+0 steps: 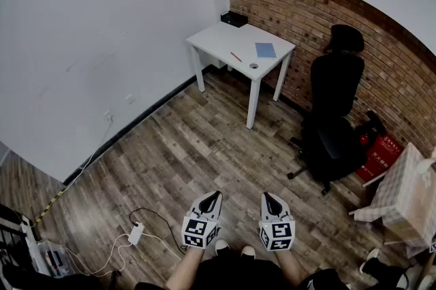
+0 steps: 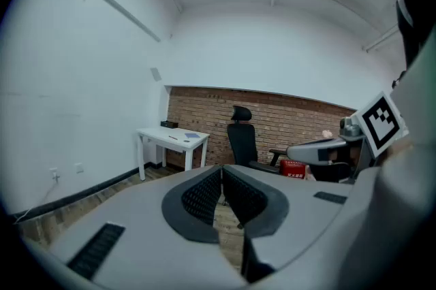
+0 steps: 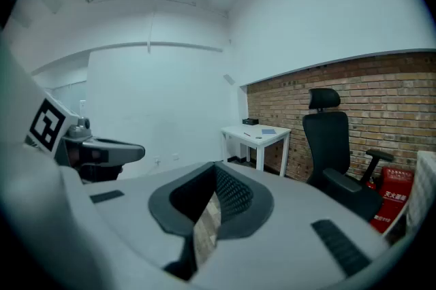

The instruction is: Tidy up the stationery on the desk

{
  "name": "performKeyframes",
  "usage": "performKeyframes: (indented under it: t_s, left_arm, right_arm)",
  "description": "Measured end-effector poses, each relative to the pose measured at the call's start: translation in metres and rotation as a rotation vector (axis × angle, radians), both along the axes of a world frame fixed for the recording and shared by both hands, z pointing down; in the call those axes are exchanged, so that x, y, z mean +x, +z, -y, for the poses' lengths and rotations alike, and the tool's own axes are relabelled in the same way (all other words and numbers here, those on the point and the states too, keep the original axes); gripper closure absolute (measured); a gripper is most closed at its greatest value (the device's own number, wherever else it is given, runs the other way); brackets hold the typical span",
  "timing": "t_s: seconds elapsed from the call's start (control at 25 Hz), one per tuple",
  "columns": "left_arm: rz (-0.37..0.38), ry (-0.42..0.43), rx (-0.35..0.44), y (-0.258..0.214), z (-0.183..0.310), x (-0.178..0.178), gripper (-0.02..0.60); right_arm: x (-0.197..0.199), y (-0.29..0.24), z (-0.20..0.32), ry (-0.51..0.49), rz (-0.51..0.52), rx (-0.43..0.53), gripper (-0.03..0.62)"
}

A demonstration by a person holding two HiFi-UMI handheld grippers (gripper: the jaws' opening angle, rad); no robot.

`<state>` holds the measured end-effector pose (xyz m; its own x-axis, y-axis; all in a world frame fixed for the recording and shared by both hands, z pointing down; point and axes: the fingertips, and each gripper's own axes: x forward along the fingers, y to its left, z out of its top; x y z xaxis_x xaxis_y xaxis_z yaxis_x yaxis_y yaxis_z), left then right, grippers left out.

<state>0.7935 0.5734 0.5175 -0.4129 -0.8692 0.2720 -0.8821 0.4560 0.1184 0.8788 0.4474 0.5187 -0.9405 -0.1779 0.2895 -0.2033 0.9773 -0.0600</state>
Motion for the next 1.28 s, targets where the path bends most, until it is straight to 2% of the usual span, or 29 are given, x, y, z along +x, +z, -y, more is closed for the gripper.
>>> performKeyframes:
  t_s: [0.2, 0.48, 0.88, 1.28]
  left_arm:
    - [0.006, 0.004, -0.004, -0.007, 0.005, 0.039, 0.560]
    - [0.019, -0.007, -0.008, -0.009, 0.006, 0.053, 0.560]
    - [0.020, 0.024, -0.012, -0.013, 0.008, 0.042, 0.560]
    - [0.051, 0.054, -0.027, -0.014, -0.014, 0.010, 0.560]
  right_arm:
    - [0.041, -0.001, 0.007, 0.020, -0.003, -0.041, 0.569]
    - [0.061, -0.003, 0.009, 0.025, 0.015, -0.011, 0.569]
    - [0.045, -0.009, 0.005, 0.036, 0.025, -0.024, 0.569]
    - [0.005, -0.022, -0.013, 0.057, 0.059, -0.020, 0.569]
